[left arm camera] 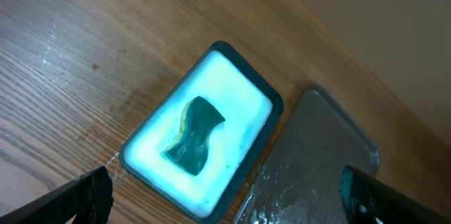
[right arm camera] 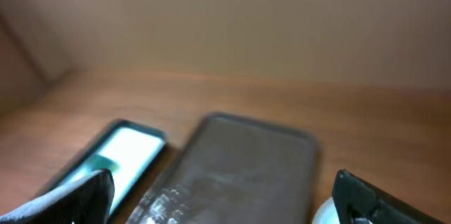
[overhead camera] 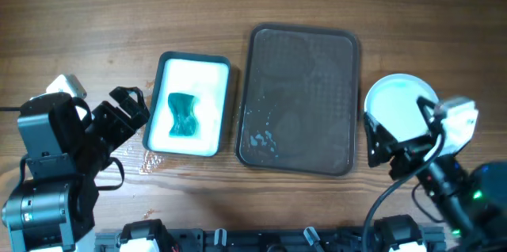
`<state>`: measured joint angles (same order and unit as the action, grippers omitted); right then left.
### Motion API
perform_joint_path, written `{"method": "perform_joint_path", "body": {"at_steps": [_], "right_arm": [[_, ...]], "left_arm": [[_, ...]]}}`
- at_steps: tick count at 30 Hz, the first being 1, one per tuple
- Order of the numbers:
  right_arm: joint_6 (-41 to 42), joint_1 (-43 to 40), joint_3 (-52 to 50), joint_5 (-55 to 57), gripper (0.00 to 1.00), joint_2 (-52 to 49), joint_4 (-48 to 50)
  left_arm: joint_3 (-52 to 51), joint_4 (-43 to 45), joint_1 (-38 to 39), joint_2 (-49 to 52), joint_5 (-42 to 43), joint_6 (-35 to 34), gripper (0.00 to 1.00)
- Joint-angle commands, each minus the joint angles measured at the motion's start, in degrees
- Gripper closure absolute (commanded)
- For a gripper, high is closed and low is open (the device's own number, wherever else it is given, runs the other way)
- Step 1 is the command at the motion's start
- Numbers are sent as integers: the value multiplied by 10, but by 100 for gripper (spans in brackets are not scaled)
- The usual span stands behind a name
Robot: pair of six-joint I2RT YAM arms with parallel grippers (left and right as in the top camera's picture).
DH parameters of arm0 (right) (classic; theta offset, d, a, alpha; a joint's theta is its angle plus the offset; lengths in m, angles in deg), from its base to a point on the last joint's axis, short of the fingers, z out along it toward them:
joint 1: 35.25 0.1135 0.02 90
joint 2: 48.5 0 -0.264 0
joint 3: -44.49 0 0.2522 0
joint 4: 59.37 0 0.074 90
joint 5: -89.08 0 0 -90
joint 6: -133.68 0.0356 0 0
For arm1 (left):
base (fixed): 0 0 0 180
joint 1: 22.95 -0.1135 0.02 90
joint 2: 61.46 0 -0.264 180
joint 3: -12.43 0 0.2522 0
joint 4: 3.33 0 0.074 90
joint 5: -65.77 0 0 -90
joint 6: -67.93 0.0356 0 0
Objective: Clean dirty plates on tray and stack at the side
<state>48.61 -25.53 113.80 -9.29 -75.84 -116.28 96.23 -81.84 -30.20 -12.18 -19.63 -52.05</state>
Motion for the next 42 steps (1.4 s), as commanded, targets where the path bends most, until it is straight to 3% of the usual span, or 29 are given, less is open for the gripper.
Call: {"method": "perform_joint_path", "body": {"at_steps": [1, 8, 12, 30, 33, 37, 42], "right_arm": [[-19, 2, -145, 69, 0, 94, 52], [2, 0, -431, 64, 0, 265, 256], [31, -1, -556, 61, 0, 271, 443], [27, -2, -553, 71, 0, 271, 435], [27, -2, -553, 70, 0, 271, 435], [27, -2, -553, 70, 0, 271, 435], [27, -2, -553, 71, 0, 271, 435]], "left_arm": [[8, 2, -4, -1, 7, -7, 0], [8, 2, -4, -1, 7, -7, 0], [8, 2, -4, -1, 7, -7, 0], [8, 2, -4, -1, 7, -7, 0], [2, -7, 17, -42, -44, 26, 0], [-87, 148, 76, -147, -62, 28, 0], [-315, 421, 90, -294, -40, 28, 0]]}}
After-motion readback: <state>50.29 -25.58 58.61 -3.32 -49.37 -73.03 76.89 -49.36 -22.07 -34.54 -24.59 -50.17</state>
